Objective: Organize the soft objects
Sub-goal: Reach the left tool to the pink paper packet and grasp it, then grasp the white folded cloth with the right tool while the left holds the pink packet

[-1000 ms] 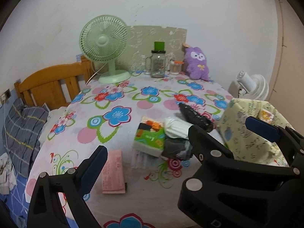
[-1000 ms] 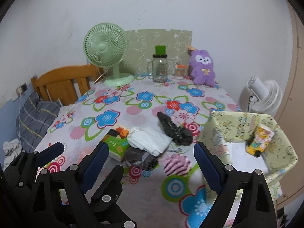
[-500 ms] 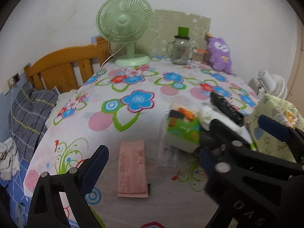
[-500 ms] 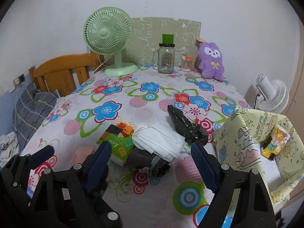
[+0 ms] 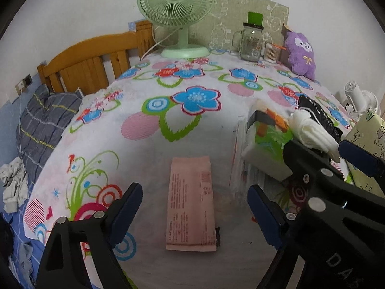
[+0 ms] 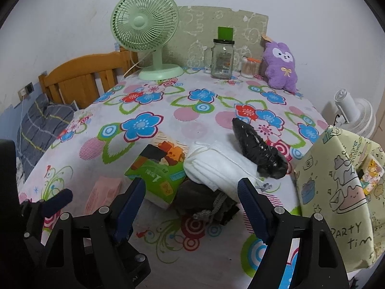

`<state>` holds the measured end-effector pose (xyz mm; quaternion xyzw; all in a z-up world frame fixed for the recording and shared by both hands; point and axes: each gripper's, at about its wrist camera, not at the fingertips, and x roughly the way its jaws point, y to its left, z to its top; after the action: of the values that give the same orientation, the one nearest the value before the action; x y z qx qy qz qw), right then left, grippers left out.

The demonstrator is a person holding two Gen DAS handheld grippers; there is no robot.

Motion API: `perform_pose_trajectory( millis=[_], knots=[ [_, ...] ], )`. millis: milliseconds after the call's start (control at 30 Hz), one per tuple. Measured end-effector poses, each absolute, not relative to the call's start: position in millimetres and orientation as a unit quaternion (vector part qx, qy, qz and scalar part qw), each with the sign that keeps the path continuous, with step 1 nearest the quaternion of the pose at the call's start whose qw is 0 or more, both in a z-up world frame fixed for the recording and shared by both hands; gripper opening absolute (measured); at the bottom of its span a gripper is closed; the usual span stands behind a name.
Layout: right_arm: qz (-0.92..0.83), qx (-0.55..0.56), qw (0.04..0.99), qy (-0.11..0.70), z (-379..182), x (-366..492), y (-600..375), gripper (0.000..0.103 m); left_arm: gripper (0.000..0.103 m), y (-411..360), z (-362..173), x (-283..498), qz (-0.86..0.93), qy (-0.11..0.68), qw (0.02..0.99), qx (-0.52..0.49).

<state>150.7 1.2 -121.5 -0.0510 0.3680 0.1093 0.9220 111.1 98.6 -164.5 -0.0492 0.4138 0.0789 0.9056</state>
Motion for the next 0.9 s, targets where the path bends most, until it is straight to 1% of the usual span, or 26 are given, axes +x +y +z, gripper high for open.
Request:
perform_pose_trajectory(
  millis=[133, 467, 500, 533, 667, 700, 733, 767, 800, 900],
  knots=[
    [0.108, -0.055, 0.921, 0.370, -124, 152, 4, 0.082, 0.078, 97, -168, 112, 0.072, 0.419, 0.904, -0.053],
    [0.109, -0.058, 0.922, 0.367, -123, 150, 8, 0.081, 0.078, 108, -163, 107, 0.080, 0.412, 0.905, -0.067],
    [0.110, -0.058, 0.922, 0.367, -122, 149, 8, 0.081, 0.076, 108, -165, 107, 0.079, 0.417, 0.903, -0.065],
    [0.112, -0.058, 0.921, 0.368, -123, 148, 9, 0.082, 0.071, 108, -168, 107, 0.077, 0.421, 0.901, -0.064],
    [0.112, -0.059, 0.920, 0.370, -124, 145, 12, 0.081, 0.065, 104, -171, 104, 0.081, 0.420, 0.902, -0.051],
    [0.112, -0.058, 0.920, 0.371, -124, 144, 12, 0.081, 0.057, 105, -170, 103, 0.081, 0.419, 0.903, -0.051],
    [0.112, -0.057, 0.920, 0.372, -124, 144, 12, 0.081, 0.046, 105, -170, 103, 0.080, 0.417, 0.904, -0.051],
    [0.112, -0.056, 0.920, 0.373, -124, 144, 13, 0.081, 0.042, 106, -169, 102, 0.077, 0.416, 0.905, -0.051],
    [0.112, -0.056, 0.919, 0.373, -124, 144, 13, 0.081, 0.039, 105, -169, 103, 0.072, 0.416, 0.905, -0.049],
    [0.112, -0.060, 0.921, 0.369, -123, 143, 14, 0.081, 0.038, 106, -168, 103, 0.069, 0.417, 0.905, -0.049]
  ],
)
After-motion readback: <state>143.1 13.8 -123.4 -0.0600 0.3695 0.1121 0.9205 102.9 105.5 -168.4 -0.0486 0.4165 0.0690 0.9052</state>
